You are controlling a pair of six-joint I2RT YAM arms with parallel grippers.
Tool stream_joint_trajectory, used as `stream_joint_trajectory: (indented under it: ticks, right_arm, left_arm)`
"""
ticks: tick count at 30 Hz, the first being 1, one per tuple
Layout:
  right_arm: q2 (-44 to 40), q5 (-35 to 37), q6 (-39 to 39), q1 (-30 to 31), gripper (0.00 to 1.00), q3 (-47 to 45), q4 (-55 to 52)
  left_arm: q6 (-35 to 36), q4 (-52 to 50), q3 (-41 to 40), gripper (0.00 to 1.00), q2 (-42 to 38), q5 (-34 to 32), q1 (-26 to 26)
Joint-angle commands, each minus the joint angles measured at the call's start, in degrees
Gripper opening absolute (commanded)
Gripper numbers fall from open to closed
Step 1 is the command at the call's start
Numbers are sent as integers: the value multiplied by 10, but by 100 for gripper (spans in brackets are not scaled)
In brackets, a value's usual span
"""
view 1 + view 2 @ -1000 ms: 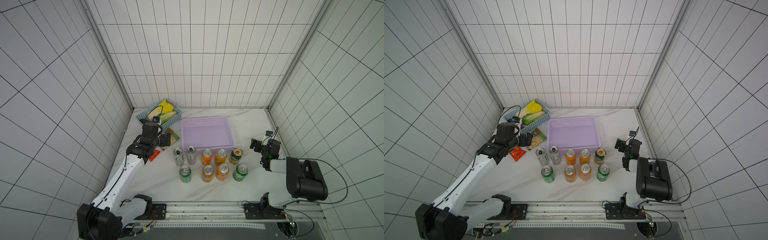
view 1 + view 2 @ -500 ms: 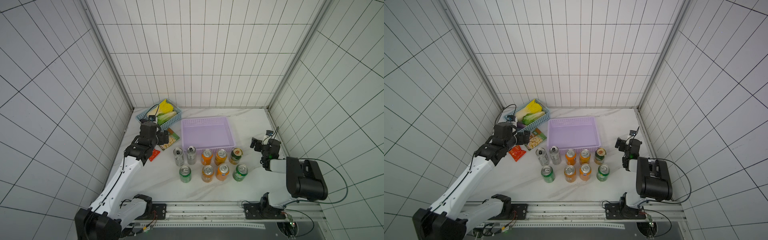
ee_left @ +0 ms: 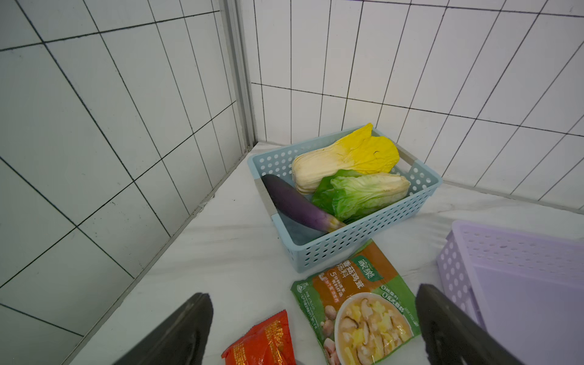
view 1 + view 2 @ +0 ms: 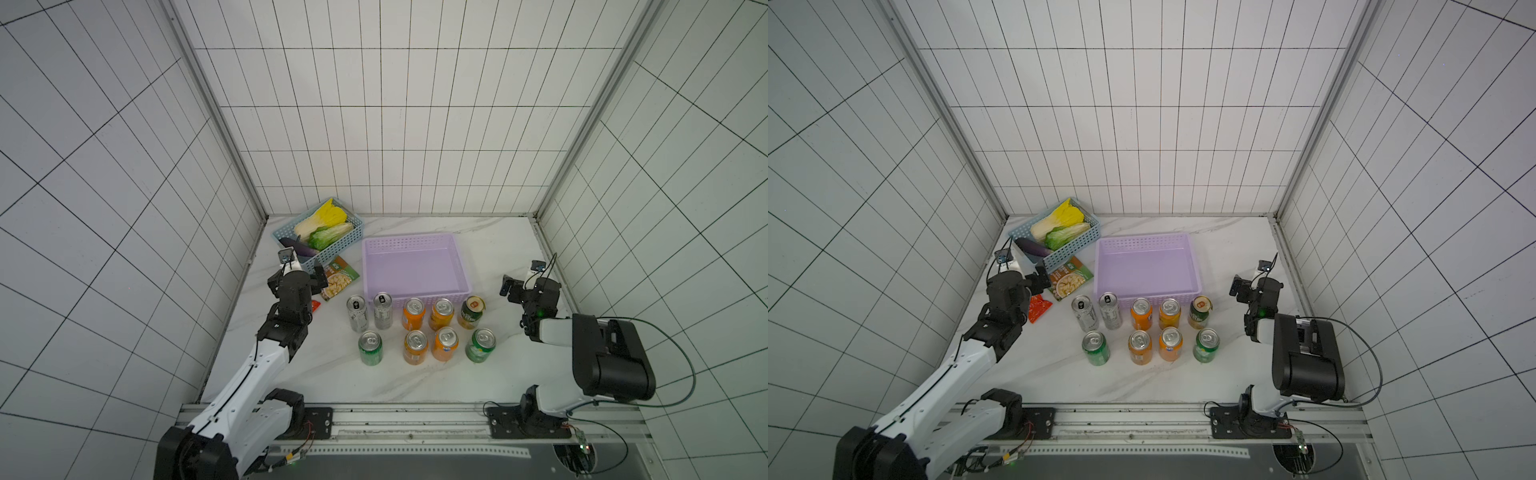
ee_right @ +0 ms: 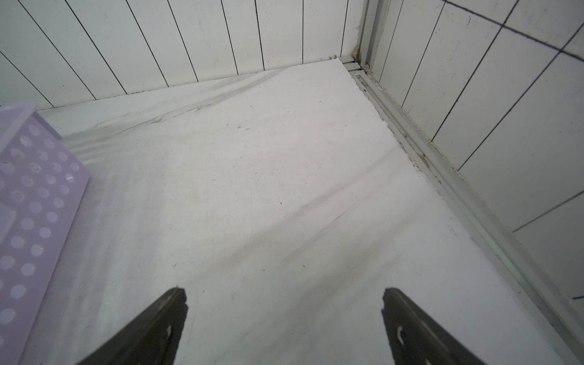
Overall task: Take out the drinks from the basket
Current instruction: Reset both arms
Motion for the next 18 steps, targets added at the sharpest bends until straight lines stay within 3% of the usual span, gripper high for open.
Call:
stream_joint_trajectory:
  ticks: [1, 8, 18]
  right_arm:
    - [0, 10, -7, 6, 99, 6, 11]
    - [0, 11, -7, 6, 99, 6, 10]
    - [0, 14, -8, 8, 99, 7, 9]
  left_arm:
    - [6, 70, -13, 98, 12, -32, 18]
    - [18, 172, -77, 98, 51, 4, 62]
    - [90, 388, -154, 98, 128, 66, 73]
